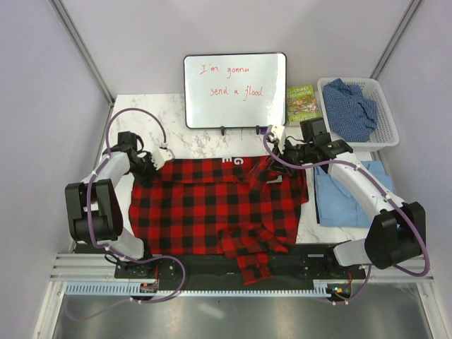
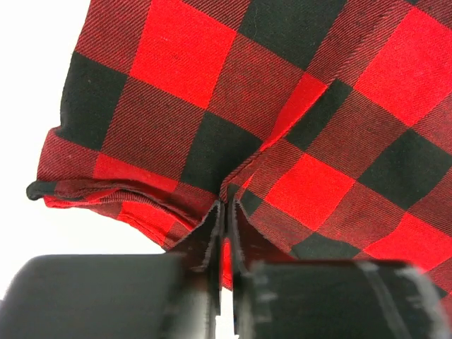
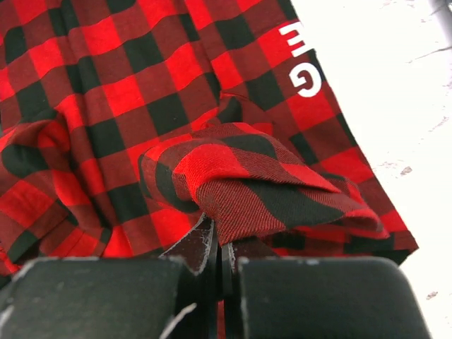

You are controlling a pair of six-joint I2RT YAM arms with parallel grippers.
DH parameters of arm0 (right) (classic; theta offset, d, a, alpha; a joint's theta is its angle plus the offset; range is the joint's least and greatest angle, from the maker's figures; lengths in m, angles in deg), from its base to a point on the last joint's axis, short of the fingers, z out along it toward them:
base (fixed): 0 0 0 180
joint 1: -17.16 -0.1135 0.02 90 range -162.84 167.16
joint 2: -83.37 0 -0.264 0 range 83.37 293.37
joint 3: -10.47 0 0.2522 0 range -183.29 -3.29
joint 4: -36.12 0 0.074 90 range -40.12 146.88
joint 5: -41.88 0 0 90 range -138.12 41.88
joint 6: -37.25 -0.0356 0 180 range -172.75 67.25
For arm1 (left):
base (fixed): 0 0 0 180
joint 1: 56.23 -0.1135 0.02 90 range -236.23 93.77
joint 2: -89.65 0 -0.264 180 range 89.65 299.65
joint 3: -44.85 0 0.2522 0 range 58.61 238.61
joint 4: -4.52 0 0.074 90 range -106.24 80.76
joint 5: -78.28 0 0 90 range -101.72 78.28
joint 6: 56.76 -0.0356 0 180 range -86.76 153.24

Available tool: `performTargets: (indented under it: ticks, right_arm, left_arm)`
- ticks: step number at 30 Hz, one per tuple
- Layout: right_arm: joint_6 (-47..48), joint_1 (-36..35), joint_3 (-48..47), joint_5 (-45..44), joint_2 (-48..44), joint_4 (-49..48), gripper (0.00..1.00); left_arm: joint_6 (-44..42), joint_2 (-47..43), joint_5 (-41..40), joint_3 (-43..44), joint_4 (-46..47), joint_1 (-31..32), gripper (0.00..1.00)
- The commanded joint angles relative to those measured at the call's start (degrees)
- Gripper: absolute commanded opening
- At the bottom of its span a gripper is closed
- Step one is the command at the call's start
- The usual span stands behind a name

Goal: Fold and stack the long sleeve shirts
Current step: Fold the shirt

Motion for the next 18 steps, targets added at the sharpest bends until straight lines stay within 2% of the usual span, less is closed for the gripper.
performTargets:
  ticks: [1,3,4,5,9,12,13,16,18]
  right_arm:
    - [1.4,-1.02,-0.83,-0.16,-1.24,1.62,0.0]
    - [1.58,-1.2,-0.83,-0.34,-0.27,2.14,0.0]
    - [1.84,-1.29,-1.26,-0.25,0.08,2.58,0.0]
    - [1.84,-1.55,-1.62,-0.07,0.52,2.84,0.0]
    - [3.24,-4.44,-4.77,-0.42,1.57,2.84,0.02]
    - [8.51,-7.86,-7.76,-2.0,4.82,6.52,0.14]
    - [11.31,-8.49,-8.99,-2.79,7.44,8.28,0.26]
    - [14.93,-9.2,-13.22,-3.32,11.41,17.33,0.47]
    - [18.61,-9.2,-13.05,-3.68,10.81,22.85,0.56]
  left_arm:
    - [-2.03,-2.24,-0.53,0.02,0.11,-0.23,0.24]
    - [0.24,-0.75,-0.18,1.86,-0.15,-0.84,0.27]
    - [1.65,-0.13,0.52,3.18,-0.67,-1.28,0.41]
    - [2.97,0.83,1.83,7.02,-1.64,-2.59,0.44]
    - [8.34,3.65,8.85,15.13,-6.56,-3.57,0.45]
    - [10.36,3.48,14.2,18.82,-8.93,-3.48,0.47]
    - [10.54,2.95,16.06,20.05,-10.16,-3.39,0.48]
    - [10.28,0.24,21.78,20.42,-10.87,-2.34,0.51]
    - [10.02,-1.18,24.77,19.89,-11.14,-1.46,0.53]
